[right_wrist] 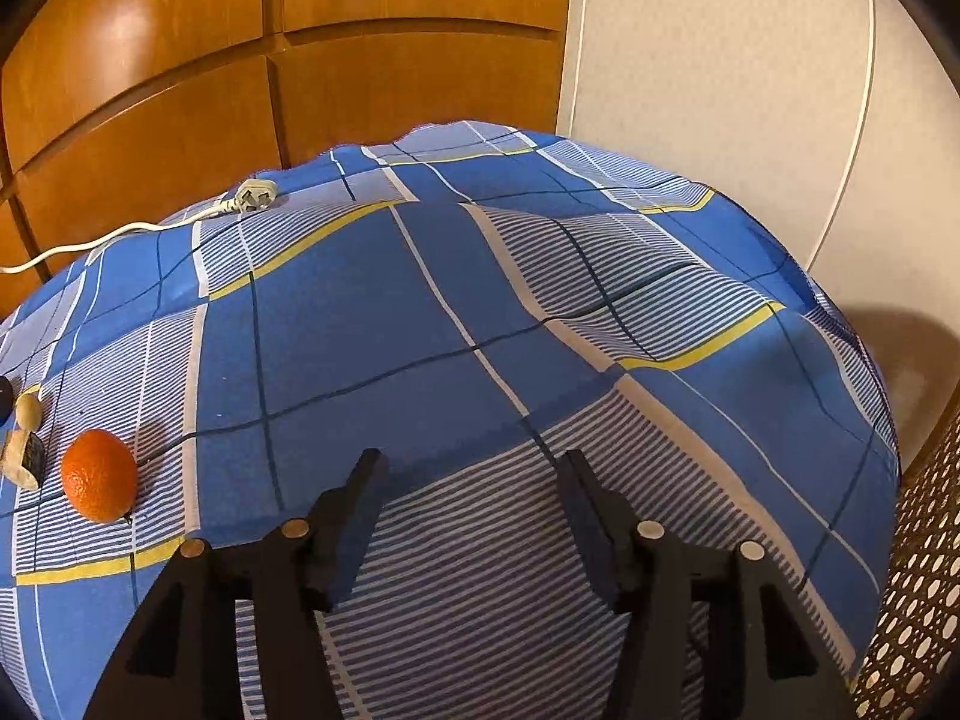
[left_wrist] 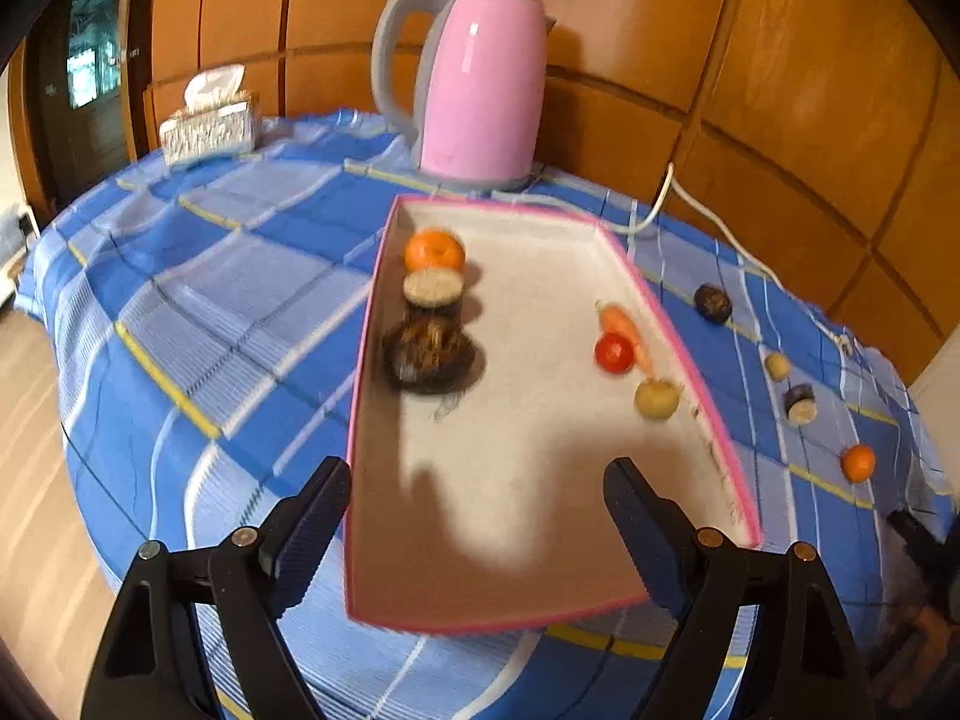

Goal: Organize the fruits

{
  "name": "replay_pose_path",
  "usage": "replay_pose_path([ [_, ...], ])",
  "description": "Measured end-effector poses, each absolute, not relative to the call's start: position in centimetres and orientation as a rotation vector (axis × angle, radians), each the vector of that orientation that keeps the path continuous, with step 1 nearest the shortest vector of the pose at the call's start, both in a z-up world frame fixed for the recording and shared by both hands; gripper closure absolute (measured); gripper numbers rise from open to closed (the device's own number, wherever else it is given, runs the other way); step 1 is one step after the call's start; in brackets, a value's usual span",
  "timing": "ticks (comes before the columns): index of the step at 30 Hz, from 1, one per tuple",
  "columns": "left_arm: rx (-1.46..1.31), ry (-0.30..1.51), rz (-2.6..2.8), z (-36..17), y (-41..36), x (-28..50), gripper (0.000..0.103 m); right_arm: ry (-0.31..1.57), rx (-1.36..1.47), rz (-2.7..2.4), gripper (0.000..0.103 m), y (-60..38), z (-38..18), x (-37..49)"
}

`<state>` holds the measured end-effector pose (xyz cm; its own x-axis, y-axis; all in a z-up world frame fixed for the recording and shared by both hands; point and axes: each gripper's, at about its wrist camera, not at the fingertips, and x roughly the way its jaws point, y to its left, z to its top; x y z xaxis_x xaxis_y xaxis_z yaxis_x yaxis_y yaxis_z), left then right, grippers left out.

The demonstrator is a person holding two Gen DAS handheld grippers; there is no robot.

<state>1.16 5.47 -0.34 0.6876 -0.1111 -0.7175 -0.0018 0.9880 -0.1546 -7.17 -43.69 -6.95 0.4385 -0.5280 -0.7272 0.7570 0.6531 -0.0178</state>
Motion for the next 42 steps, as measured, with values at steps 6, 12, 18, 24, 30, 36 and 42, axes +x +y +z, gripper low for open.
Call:
replay_pose_path([
  [6, -0.122, 0.749, -0.086, 2.6, 4.8, 2.3, 0.017, 0.771, 0.326, -0.82, 0.041, -44.0, -7.2, -6.7],
  [12, -0.086, 0.79, -0.196, 3.0, 1.3, 4.7, 0.017, 0.772, 0.324, -0.816, 0.038, -44.0, -7.3, -6.5],
  [18, -0.025, 0.826, -0.292, 2.7, -3.2, 6.8, 0.017, 0.772, 0.323, -0.805, 0.034, -44.0, -7.3, -6.4],
  [24, 0.0, 0.877, -0.365, 2.3, -7.0, 10.2, 0.021, 0.773, 0.322, -0.801, 0.032, -44.0, -7.4, -6.3],
  [30, 0.018, 0.929, -0.411, 1.5, -10.3, 14.3, 0.038, 0.773, 0.322, -0.801, 0.031, -44.0, -7.4, -6.2],
  [36, 0.031, 0.958, -0.4, 0.3, -13.3, 18.6, 0.038, 0.773, 0.319, -0.802, 0.03, -43.9, -7.4, -6.2],
  [42, 0.089, 0.984, -0.391, -1.4, -16.2, 21.7, 0.025, 0.773, 0.319, -0.802, 0.029, -43.8, -7.4, -6.1],
])
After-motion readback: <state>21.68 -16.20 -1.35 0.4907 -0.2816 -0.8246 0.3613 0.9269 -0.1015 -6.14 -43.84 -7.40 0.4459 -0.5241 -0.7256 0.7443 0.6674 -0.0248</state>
